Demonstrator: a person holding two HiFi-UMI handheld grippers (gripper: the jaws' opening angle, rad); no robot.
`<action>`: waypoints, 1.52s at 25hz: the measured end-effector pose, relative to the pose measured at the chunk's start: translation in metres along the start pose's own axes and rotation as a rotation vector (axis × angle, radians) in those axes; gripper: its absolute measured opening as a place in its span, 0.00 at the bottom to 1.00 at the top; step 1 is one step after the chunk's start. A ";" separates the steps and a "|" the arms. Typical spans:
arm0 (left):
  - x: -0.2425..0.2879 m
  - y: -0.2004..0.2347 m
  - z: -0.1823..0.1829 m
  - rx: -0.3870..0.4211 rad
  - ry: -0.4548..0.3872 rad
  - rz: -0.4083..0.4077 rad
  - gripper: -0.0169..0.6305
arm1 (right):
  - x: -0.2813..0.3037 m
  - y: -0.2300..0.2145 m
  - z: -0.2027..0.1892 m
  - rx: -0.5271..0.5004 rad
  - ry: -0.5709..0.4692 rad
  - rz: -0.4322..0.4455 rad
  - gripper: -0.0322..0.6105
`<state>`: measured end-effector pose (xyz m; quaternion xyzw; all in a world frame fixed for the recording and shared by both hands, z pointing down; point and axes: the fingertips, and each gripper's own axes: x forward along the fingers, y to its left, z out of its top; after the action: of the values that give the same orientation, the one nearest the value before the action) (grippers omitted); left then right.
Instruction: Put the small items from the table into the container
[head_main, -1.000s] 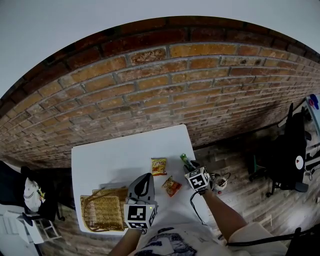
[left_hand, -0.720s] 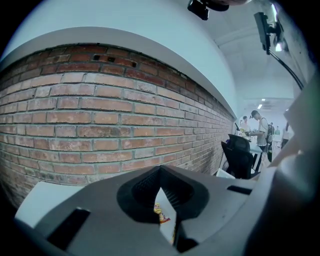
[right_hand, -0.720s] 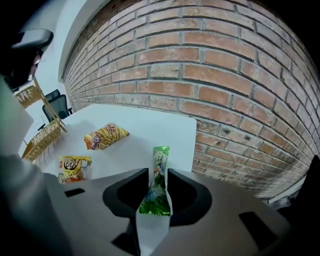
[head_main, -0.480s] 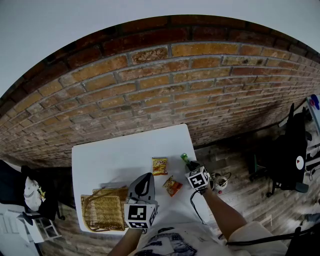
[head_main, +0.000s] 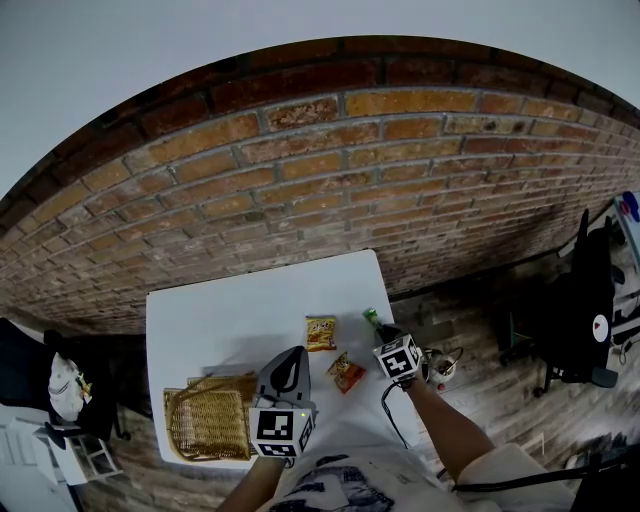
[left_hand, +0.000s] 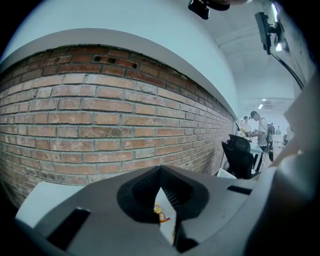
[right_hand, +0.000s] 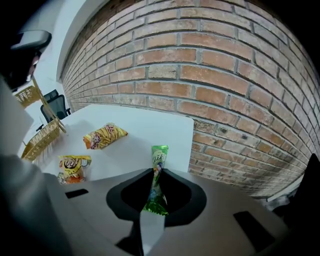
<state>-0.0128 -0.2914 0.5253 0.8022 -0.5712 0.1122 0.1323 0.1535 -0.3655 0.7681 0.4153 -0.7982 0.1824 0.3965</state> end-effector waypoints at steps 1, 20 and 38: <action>-0.001 0.000 0.000 0.001 -0.002 0.000 0.10 | -0.001 0.000 0.000 0.000 -0.003 -0.001 0.16; -0.064 -0.009 0.022 0.037 -0.086 0.019 0.10 | -0.080 0.024 0.021 0.054 -0.155 -0.027 0.15; -0.175 0.031 0.033 0.062 -0.149 0.059 0.10 | -0.161 0.111 0.034 0.071 -0.245 -0.046 0.15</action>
<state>-0.0976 -0.1566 0.4389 0.7949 -0.5991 0.0740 0.0611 0.1024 -0.2374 0.6252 0.4666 -0.8238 0.1494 0.2851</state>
